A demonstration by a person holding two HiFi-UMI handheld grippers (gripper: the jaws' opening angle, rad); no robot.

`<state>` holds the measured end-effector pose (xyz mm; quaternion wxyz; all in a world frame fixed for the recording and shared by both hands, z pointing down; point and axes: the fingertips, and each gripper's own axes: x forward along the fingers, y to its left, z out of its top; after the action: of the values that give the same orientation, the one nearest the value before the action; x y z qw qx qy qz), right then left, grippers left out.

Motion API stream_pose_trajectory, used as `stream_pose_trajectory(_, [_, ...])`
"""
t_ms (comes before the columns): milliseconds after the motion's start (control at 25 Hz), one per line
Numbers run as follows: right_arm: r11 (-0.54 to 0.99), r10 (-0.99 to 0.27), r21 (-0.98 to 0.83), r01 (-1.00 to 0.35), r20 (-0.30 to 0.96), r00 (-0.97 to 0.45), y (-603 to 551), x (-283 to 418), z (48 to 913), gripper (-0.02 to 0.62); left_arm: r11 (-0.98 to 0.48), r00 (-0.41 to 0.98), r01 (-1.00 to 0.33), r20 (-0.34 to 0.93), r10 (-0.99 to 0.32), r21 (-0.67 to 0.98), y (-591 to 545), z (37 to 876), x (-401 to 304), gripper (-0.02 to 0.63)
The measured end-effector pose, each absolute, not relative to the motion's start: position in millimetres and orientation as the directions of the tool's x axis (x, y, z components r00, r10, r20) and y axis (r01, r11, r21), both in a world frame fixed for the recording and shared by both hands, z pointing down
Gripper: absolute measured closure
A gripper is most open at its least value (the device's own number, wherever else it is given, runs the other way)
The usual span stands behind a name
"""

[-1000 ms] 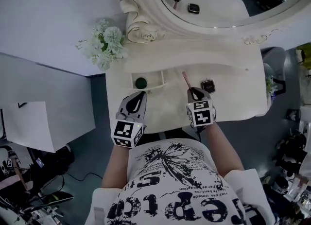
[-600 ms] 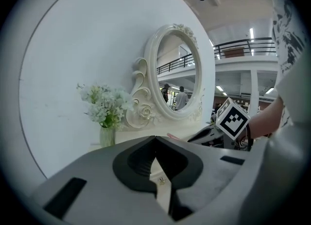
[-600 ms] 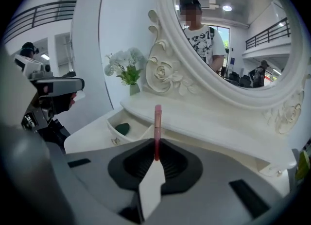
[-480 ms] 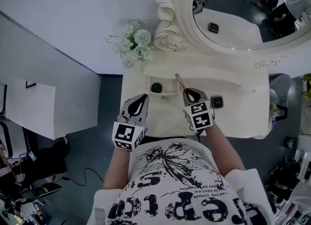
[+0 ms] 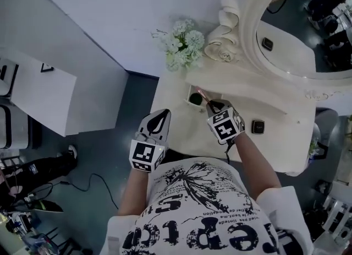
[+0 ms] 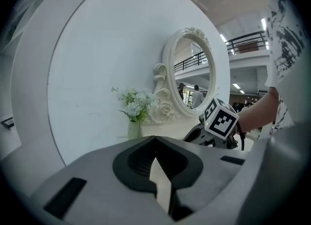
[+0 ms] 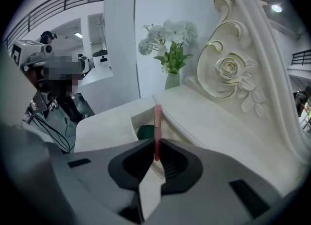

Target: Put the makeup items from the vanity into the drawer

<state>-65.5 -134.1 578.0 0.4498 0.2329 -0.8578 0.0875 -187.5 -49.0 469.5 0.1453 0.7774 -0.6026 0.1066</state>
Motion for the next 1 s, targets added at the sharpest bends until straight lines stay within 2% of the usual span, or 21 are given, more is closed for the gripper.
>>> stream_pose_trajectory(160, [0.894,-0.284,0.046,-0.445,0.828,-0.485,-140.5,-76.9,586.2,0.548,-0.176,0.204,-0.978,0.344,-0.917,0.109,-44.5,470.5,-199.9,0.586])
stream_pose_trajectory(320, [0.883,-0.309,0.066,-0.465,0.828,-0.468,-150.1,-79.8,587.0,0.546,-0.164,0.191,-0.981,0.343,-0.920,0.105,-45.1,469.6,-203.5,0.586])
stream_pose_trajectory(400, [0.876,-0.310,0.058,-0.479,0.829,-0.466,-151.0,-78.5,588.5,0.467,-0.164,0.191,-0.981,0.343,-0.920,0.106,-45.2,469.7,-202.8,0.586])
stream_pose_trajectory(480, [0.867,-0.311,0.042,-0.496,0.824,-0.473,-150.6,-76.9,588.0,0.443,-0.165,0.192,-0.980,0.344,-0.919,0.108,-45.0,469.8,-201.5,0.586])
stream_pose_trajectory(760, [0.825,-0.341,0.012,-0.565,0.807,-0.481,-150.4,-63.8,579.8,0.442,-0.201,0.226,-0.974,0.334,-0.915,0.109,-53.0,467.1,-193.0,0.588])
stream_pose_trajectory(1000, [0.749,-0.429,0.013,-0.662,0.771,-0.470,-153.7,-29.1,560.2,0.440,-0.270,0.294,-0.955,0.323,-0.900,0.119,-67.8,467.3,-172.1,0.586])
